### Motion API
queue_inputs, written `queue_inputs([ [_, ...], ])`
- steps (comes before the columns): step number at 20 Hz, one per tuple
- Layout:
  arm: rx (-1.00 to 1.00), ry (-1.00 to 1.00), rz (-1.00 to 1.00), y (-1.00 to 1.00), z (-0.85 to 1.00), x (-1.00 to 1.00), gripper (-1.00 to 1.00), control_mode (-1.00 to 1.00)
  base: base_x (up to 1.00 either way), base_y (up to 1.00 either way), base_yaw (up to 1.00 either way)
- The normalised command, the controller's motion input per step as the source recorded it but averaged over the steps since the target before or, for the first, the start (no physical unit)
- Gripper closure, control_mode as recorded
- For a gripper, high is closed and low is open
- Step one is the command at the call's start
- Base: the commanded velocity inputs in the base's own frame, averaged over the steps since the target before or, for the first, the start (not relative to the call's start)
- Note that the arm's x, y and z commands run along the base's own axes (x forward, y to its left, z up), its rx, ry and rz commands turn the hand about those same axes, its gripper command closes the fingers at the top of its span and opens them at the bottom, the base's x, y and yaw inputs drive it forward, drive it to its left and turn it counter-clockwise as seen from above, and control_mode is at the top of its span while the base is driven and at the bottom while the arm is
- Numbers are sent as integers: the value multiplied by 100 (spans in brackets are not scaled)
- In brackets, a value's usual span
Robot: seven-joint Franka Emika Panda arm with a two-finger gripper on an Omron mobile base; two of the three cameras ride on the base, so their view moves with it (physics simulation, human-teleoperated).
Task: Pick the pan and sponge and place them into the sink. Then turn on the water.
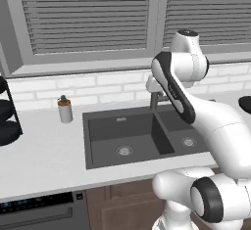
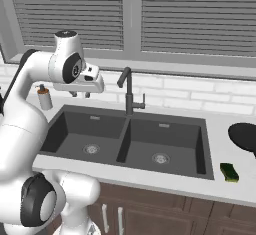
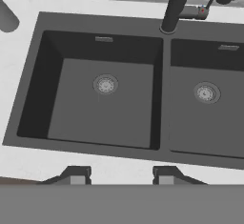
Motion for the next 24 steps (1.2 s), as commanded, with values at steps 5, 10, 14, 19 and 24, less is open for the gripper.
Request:
queue_inputs([
  [5,0,0,0,0,0,0,-100,100,0,0,0],
  [10,0,0,0,0,0,0,-100,100,0,-11,0],
  [14,0,0,0,0,0,0,-100,100,0,-40,0],
  [19,0,0,0,0,0,0,-100,100,0,-51,0],
  [24,0,0,0,0,0,0,-100,100,0,-48,0],
])
